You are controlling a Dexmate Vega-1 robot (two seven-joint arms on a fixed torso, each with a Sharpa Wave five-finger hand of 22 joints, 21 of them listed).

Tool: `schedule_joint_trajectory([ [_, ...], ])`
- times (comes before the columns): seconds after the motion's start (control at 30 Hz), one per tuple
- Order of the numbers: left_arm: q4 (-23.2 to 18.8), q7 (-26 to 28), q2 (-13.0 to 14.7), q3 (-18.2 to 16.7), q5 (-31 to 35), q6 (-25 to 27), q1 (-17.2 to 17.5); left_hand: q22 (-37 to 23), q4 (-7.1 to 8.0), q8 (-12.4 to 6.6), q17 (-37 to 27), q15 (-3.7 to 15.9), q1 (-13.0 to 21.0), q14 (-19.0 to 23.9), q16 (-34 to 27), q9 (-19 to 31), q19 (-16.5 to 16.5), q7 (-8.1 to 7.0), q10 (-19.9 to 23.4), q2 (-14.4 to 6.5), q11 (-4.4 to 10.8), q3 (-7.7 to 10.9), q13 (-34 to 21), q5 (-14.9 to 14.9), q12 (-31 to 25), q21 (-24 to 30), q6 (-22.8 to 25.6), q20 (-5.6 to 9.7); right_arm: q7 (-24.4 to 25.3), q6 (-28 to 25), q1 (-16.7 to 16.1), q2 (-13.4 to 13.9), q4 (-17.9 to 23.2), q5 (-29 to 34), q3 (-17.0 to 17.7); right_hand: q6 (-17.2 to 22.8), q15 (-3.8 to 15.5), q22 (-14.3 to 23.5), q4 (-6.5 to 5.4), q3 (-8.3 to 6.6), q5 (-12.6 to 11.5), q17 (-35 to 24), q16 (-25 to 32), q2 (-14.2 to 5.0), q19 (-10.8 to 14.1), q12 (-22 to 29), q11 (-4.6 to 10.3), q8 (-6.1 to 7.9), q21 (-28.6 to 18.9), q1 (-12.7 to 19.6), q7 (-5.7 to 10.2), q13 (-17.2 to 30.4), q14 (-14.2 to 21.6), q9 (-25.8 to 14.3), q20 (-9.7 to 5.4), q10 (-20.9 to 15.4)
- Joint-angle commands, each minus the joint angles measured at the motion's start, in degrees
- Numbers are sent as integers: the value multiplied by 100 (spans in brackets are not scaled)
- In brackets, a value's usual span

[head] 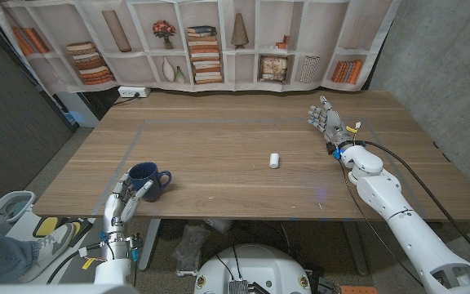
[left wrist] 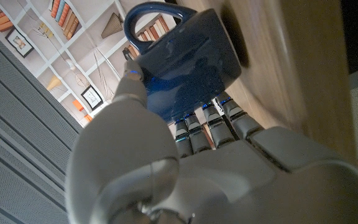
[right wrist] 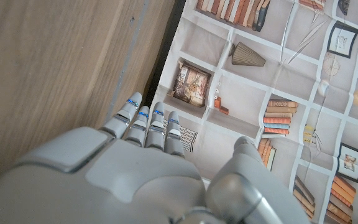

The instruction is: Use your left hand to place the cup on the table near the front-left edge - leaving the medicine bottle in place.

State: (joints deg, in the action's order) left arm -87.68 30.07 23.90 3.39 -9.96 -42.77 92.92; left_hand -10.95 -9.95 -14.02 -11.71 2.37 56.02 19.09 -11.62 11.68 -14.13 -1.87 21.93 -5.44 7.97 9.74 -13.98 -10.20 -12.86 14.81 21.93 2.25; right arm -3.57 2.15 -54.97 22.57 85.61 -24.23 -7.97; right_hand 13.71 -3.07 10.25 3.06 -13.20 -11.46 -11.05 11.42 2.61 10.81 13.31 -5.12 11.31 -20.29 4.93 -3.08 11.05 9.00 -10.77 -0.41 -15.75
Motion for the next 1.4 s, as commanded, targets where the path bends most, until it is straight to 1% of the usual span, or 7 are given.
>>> schedule_joint_trajectory([
  [0.03,-135,15,97,63,-47,162,104,-1,264,18,-8,316,22,-77,43,44,121,-265,113,24,168,279,-15,-32,14,-54,237,-19,-40,8,-5,-12,-42,-12,19,54,-16,25,1,-2,3,-15,-12,-59,42,4,-11,17,40,13,22,15,34,-20,-13,-51],
  [0.17,-174,14,125,73,-67,200,130,5,271,44,-4,315,-8,-108,45,43,165,-275,78,72,171,250,-17,-34,30,-81,188,-31,-35,18,-19,-8,-31,-12,34,51,-16,25,2,0,3,-15,-13,-61,45,4,-6,16,46,13,21,15,33,-20,-12,-53],
  [0.33,-144,-55,149,115,-155,168,111,9,308,95,-5,256,-92,-263,78,41,322,-240,-46,126,154,198,-21,-40,76,-156,77,-140,-24,6,-28,0,-7,-15,45,52,-22,26,3,3,3,-15,-13,-63,48,4,2,16,58,14,27,15,33,-20,-5,-54],
  [0.67,-70,-160,175,134,-298,26,82,10,368,221,-14,129,-227,-582,107,39,599,-197,-437,188,-18,121,-38,-83,167,-273,-266,-241,-9,-7,-49,11,31,-19,52,50,-18,27,6,8,3,-15,-10,-67,54,2,-2,15,76,15,34,16,43,-20,-4,-51],
  [1.03,22,-283,165,150,-462,-104,59,7,401,288,-25,-41,-321,-959,122,43,861,-270,-874,237,-151,60,-61,-128,191,-339,-615,-376,23,-70,-68,28,99,-5,33,58,-22,27,9,13,3,-15,-12,-70,60,5,-4,18,92,16,32,16,40,-20,-2,-60],
  [1.2,49,-324,155,147,-515,-162,67,6,425,328,-31,-63,-377,-1111,119,45,1013,-366,-1103,252,-189,28,-68,-141,208,-369,-838,-370,16,-89,-52,25,101,4,8,54,-20,28,10,15,3,-15,-13,-73,59,6,-7,16,101,17,33,16,39,-20,2,-64],
  [1.4,3,-340,174,109,-524,-157,108,5,442,333,-34,-135,-430,-1321,135,47,1117,-369,-1295,282,-224,-9,-73,-160,203,-372,-997,-382,-3,-94,-36,22,88,5,-3,55,-30,28,11,17,3,-15,-11,-76,64,2,-8,16,110,18,33,16,44,-20,1,-57],
])
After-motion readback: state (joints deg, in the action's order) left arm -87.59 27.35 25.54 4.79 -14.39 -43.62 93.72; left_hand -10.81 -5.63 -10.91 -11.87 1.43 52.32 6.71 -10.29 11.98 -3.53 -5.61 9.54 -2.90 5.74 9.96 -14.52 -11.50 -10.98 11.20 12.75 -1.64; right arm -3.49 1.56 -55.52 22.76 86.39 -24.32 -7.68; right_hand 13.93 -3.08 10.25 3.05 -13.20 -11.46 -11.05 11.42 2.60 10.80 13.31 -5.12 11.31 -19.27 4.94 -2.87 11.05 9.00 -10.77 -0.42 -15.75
